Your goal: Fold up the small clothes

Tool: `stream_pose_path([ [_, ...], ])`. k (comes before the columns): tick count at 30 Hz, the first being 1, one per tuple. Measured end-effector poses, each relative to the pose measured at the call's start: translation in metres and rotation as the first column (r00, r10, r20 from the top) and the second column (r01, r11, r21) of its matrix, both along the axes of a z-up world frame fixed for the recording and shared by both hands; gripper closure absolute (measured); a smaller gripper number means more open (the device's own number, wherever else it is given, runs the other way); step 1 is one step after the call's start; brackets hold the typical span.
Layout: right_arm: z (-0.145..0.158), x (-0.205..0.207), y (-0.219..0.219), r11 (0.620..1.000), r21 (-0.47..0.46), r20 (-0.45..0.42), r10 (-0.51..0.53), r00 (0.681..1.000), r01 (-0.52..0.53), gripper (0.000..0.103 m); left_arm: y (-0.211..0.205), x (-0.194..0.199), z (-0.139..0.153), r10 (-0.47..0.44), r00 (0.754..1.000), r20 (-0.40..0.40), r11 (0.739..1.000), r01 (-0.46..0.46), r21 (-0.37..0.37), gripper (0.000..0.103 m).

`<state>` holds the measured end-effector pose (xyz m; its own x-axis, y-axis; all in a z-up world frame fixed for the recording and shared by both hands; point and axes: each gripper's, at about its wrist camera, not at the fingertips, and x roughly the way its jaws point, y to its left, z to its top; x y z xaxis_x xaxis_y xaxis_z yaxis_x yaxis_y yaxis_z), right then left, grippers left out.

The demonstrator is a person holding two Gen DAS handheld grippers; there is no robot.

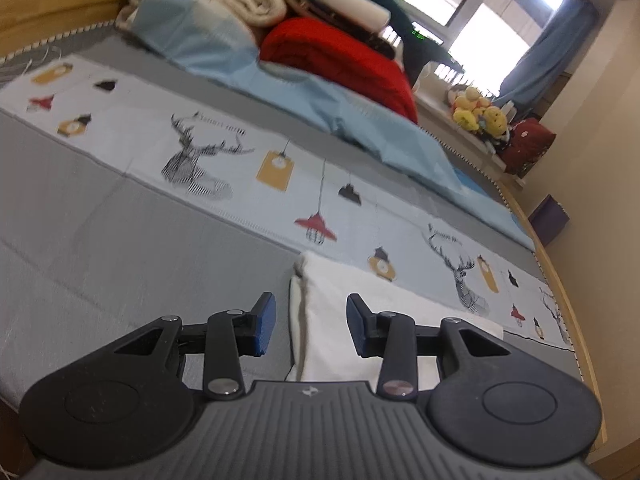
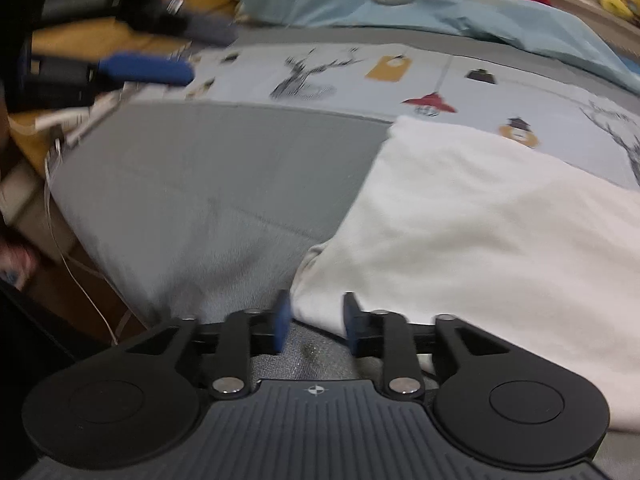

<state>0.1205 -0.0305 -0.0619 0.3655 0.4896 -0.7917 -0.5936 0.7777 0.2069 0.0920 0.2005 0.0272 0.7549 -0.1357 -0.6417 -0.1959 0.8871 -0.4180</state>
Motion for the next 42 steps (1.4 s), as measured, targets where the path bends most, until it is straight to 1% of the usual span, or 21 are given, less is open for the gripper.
stream_pose_path([
  [4, -0.019, -0.003, 0.022, 0.996, -0.054, -0.007, 0.069, 0.998, -0.069, 0.065, 0.008, 0.003, -0.006, 0.004, 1.000, -0.026, 1.000, -0.005, -0.023, 0.060],
  [7, -0.036, -0.002, 0.036, 0.989, -0.103, -0.038, 0.104, 0.994, -0.107, 0.063, 0.012, 0.008, -0.011, 0.006, 0.999, -0.045, 0.999, -0.008, -0.033, 0.060],
  [10, -0.039, -0.001, 0.041, 0.983, -0.128, -0.016, 0.130, 0.991, -0.131, 0.063, 0.014, 0.015, -0.016, -0.001, 0.998, -0.069, 0.999, -0.001, -0.032, 0.060],
  [11, -0.038, 0.000, 0.040, 0.985, -0.121, -0.020, 0.123, 0.992, -0.124, 0.066, 0.014, 0.018, -0.018, -0.004, 0.997, -0.079, 1.000, 0.001, -0.030, 0.060],
  [12, -0.038, 0.003, 0.037, 0.987, -0.117, -0.023, 0.111, 0.994, -0.113, 0.076, 0.014, 0.021, -0.021, -0.006, 0.996, -0.092, 1.000, 0.004, -0.028, 0.060],
  [13, -0.039, 0.005, 0.034, 0.988, -0.118, -0.024, 0.096, 0.995, -0.098, 0.084, 0.013, 0.024, -0.024, -0.009, 0.994, -0.107, 1.000, 0.006, -0.027, 0.060],
  [15, -0.037, 0.013, 0.025, 0.994, -0.076, -0.056, 0.069, 0.996, -0.073, 0.094, 0.012, 0.032, -0.031, -0.017, 0.990, -0.141, 0.999, 0.012, -0.032, 0.058],
  [17, -0.029, 0.016, 0.017, 0.998, -0.037, -0.065, 0.042, 0.997, -0.044, 0.095, 0.011, 0.040, -0.041, -0.035, 0.983, -0.181, 0.998, 0.024, -0.062, 0.053],
  [19, -0.015, 0.014, 0.009, 0.999, 0.000, -0.027, 0.045, 0.999, -0.045, 0.096, 0.010, 0.049, -0.052, -0.063, 0.974, -0.218, 0.994, 0.040, -0.106, 0.047],
  [21, 0.004, 0.011, 0.000, 0.998, 0.043, 0.011, 0.046, 0.999, -0.047, 0.096, 0.007, 0.060, -0.063, -0.095, 0.964, -0.249, 0.985, 0.055, -0.162, 0.035],
  [24, 0.026, 0.008, -0.018, 0.994, 0.100, 0.042, 0.033, 0.999, -0.037, 0.096, 0.005, 0.076, -0.077, -0.132, 0.950, -0.284, 0.969, 0.063, -0.240, 0.022],
  [28, 0.041, 0.006, -0.046, 0.986, 0.168, 0.029, -0.001, 1.000, -0.004, 0.096, -0.005, 0.105, -0.095, -0.181, 0.932, -0.314, 0.934, 0.063, -0.352, 0.019],
  [32, 0.053, 0.002, -0.064, 0.976, 0.217, 0.042, -0.015, 0.999, 0.005, 0.096, -0.019, 0.134, -0.116, -0.193, 0.913, -0.360, 0.915, 0.034, -0.403, 0.019],
  [33, 0.055, 0.004, -0.066, 0.975, 0.223, 0.044, -0.013, 0.999, 0.003, 0.096, -0.023, 0.141, -0.121, -0.195, 0.906, -0.375, 0.912, 0.027, -0.409, 0.019],
  [35, 0.060, 0.001, -0.071, 0.973, 0.231, 0.050, -0.008, 0.999, -0.003, 0.096, -0.029, 0.152, -0.132, -0.189, 0.894, -0.407, 0.916, 0.011, -0.400, 0.019],
  [37, 0.064, -0.001, -0.073, 0.970, 0.241, 0.052, 0.001, 0.999, -0.014, 0.096, -0.032, 0.158, -0.142, -0.182, 0.882, -0.434, 0.918, -0.006, -0.397, 0.021],
  [38, 0.065, -0.001, -0.073, 0.970, 0.242, 0.053, 0.009, 0.999, -0.021, 0.096, -0.033, 0.160, -0.146, -0.188, 0.878, -0.441, 0.916, -0.006, -0.402, 0.027],
  [39, 0.066, -0.001, -0.072, 0.969, 0.243, 0.054, 0.019, 0.998, -0.031, 0.096, -0.034, 0.162, -0.147, -0.193, 0.877, -0.440, 0.916, 0.000, -0.402, 0.050],
  [40, 0.067, -0.003, -0.071, 0.969, 0.245, 0.053, 0.031, 0.998, -0.043, 0.096, -0.033, 0.162, -0.147, -0.195, 0.881, -0.431, 0.920, 0.011, -0.392, 0.065],
  [41, 0.067, -0.004, -0.068, 0.968, 0.246, 0.053, 0.045, 0.998, -0.057, 0.096, -0.032, 0.161, -0.144, -0.196, 0.886, -0.419, 0.924, 0.024, -0.383, 0.085],
  [42, 0.066, -0.004, -0.064, 0.967, 0.245, 0.055, 0.055, 0.997, -0.067, 0.096, -0.029, 0.159, -0.140, -0.197, 0.896, -0.397, 0.924, 0.034, -0.381, 0.089],
])
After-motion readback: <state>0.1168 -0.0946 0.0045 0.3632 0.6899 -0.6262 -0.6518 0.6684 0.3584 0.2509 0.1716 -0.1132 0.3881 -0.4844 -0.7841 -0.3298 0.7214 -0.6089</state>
